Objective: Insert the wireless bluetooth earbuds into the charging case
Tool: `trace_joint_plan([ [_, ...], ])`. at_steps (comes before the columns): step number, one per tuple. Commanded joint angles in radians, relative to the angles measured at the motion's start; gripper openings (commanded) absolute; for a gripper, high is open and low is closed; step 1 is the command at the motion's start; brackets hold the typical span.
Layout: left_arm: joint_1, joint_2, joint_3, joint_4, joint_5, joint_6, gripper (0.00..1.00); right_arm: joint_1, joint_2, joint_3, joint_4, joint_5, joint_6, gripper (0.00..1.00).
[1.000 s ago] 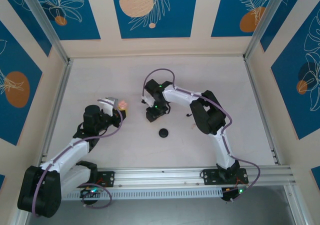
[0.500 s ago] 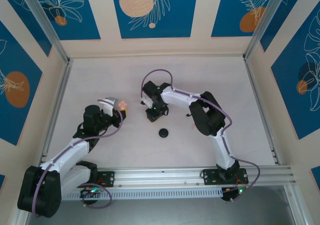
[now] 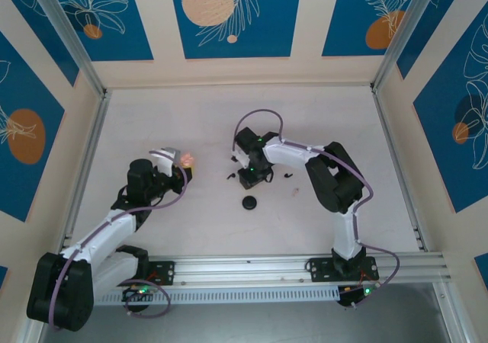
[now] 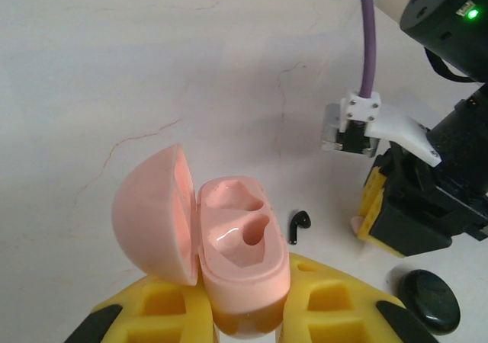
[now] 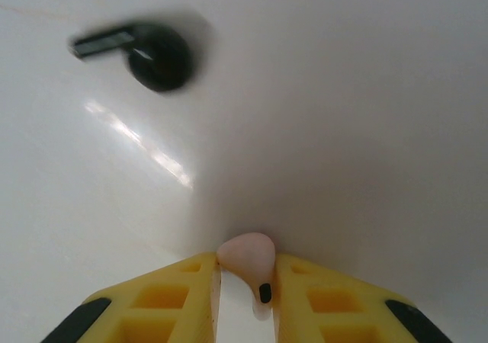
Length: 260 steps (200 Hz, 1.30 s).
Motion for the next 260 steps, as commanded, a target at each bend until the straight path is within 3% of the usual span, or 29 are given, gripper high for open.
trace_joint_plan([
  [1,0.012,0.008,0.032,-0.008,0.013,0.024,0.16,-0.025,-0.056,-0.050,-0.041,0.021,0.055,0.24],
  [21,0.011,0.011,0.035,-0.007,0.014,0.025,0.16,-0.044,-0.076,-0.079,-0.082,0.026,0.086,0.26],
  [46,0.011,0.020,0.035,-0.004,0.014,0.027,0.16,-0.063,-0.089,-0.065,-0.159,-0.026,0.132,0.36],
  [80,0.012,0.021,0.035,-0.004,0.020,0.027,0.16,-0.064,-0.128,0.018,-0.256,0.021,0.181,0.44],
  [115,0.011,0.016,0.033,-0.004,0.022,0.029,0.16,-0.052,-0.101,0.131,-0.356,0.036,0.199,0.44],
  [156,0.012,0.017,0.033,-0.001,0.022,0.028,0.16,-0.031,-0.025,0.225,-0.409,0.065,0.113,0.44],
  [260,0.012,0.007,0.036,-0.014,0.021,0.028,0.16,-0.004,0.144,0.316,-0.406,0.082,0.019,0.43],
])
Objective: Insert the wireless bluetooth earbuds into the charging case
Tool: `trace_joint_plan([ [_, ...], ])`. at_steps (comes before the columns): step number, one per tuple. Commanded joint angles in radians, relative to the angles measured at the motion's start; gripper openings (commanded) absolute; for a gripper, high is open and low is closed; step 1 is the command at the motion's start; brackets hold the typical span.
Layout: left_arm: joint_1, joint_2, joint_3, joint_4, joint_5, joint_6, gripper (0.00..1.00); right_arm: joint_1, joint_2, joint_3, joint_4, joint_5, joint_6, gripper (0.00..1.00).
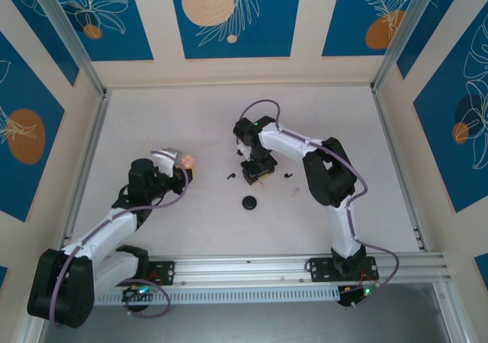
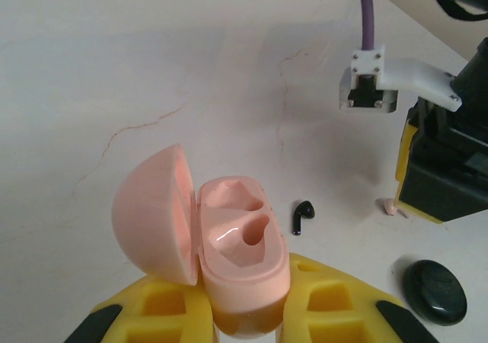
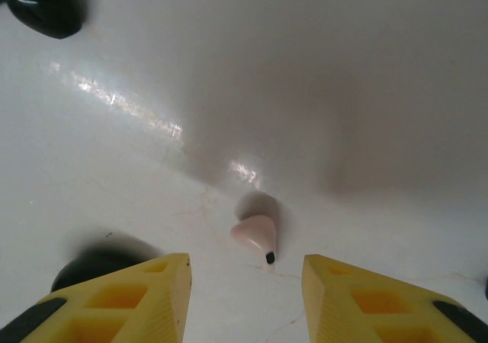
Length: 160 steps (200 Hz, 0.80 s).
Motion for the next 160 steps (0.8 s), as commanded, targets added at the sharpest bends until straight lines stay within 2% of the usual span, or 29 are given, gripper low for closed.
trace_joint_plan([
  [1,0.012,-0.015,0.034,-0.006,0.017,0.010,0.16,0.007,0.030,0.036,-0.030,0.003,-0.028,0.43],
  [118,0.012,-0.004,0.034,-0.001,0.023,0.005,0.16,0.008,0.069,0.021,-0.022,0.004,-0.037,0.39],
  [160,0.012,-0.003,0.034,-0.004,0.023,0.005,0.16,0.007,0.071,0.011,-0.019,0.008,-0.034,0.33],
])
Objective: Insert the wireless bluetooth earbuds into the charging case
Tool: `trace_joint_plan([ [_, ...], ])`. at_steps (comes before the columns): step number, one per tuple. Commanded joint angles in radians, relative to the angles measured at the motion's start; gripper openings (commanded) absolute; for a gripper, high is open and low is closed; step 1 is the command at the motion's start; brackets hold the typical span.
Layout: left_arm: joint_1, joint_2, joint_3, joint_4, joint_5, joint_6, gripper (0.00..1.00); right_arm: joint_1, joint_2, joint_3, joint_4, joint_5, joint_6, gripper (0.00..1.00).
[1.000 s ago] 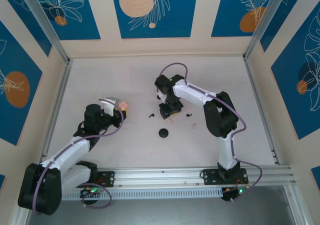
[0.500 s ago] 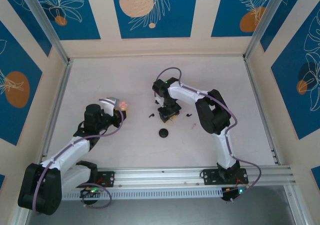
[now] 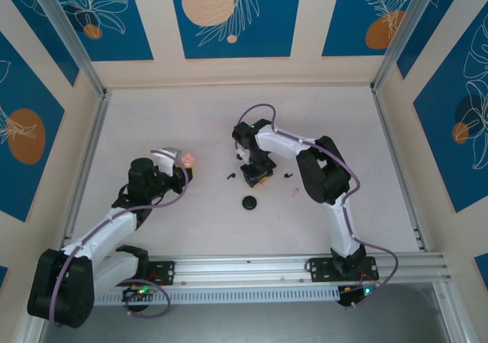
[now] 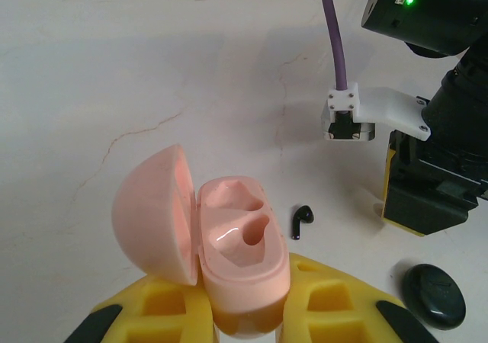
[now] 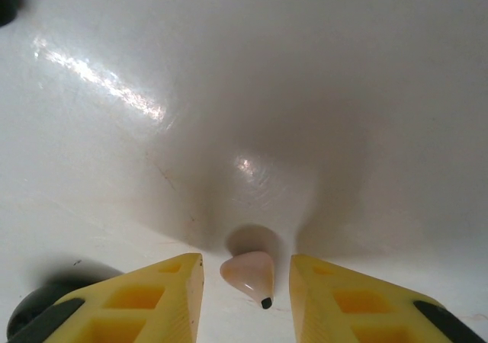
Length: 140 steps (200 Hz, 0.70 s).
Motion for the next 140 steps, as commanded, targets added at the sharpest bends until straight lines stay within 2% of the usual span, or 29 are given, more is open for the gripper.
trace_joint_plan([
  [1,0.012,-0.003,0.026,-0.004,0.023,0.005,0.16,0.006,0.018,0.006,-0.018,0.003,-0.006,0.33],
  [115,0.012,-0.004,0.026,-0.009,0.022,0.006,0.16,0.011,0.032,-0.003,-0.024,0.006,-0.002,0.35],
  [140,0.012,-0.003,0.026,-0.009,0.020,0.008,0.16,0.013,0.030,-0.005,-0.026,0.007,-0.002,0.31],
])
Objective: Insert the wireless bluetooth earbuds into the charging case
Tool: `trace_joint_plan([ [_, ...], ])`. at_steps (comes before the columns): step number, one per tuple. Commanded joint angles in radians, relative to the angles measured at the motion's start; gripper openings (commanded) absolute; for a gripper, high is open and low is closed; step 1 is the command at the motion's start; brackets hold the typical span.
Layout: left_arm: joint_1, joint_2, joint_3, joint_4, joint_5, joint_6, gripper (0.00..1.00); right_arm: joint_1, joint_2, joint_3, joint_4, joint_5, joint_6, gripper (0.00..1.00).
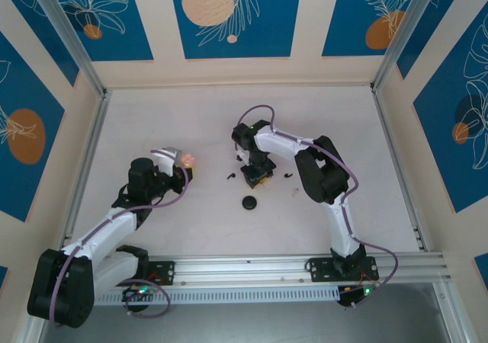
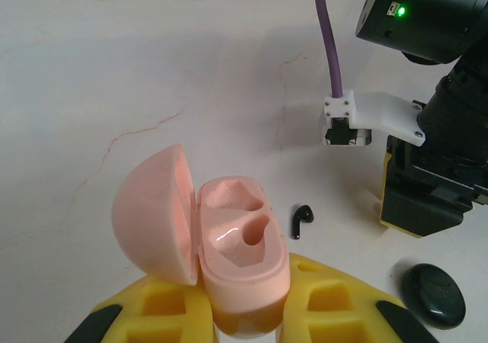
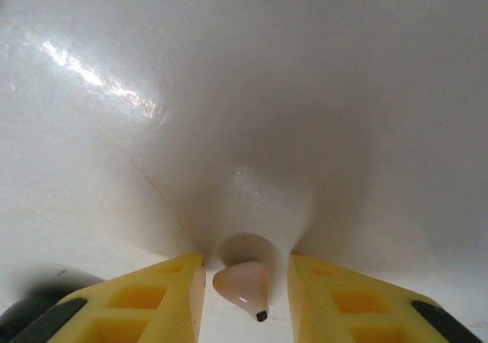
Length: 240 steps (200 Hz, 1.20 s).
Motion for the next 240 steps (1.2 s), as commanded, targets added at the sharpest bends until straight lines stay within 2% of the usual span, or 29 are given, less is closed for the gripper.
trace_joint_plan([
  [1,0.012,-0.003,0.025,-0.005,0.020,0.008,0.16,0.009,0.016,-0.005,-0.025,-0.006,-0.001,0.31],
  [79,0.009,0.015,0.022,0.012,0.047,0.028,0.15,0.009,-0.022,-0.057,0.037,0.008,0.001,0.23],
  [101,-0.015,0.052,-0.001,0.100,0.092,0.053,0.15,0.002,-0.081,-0.115,0.114,0.003,0.004,0.23],
  [142,-0.120,0.194,0.027,0.170,0.109,0.154,0.15,-0.031,-0.250,-0.282,0.320,-0.047,0.038,0.22],
  [173,-0.179,0.323,0.049,0.299,0.136,0.189,0.15,-0.063,-0.415,-0.443,0.497,-0.094,0.072,0.22],
  [240,-0.281,0.550,0.089,0.572,0.203,0.192,0.15,-0.176,-0.792,-0.828,0.943,-0.280,0.088,0.21],
])
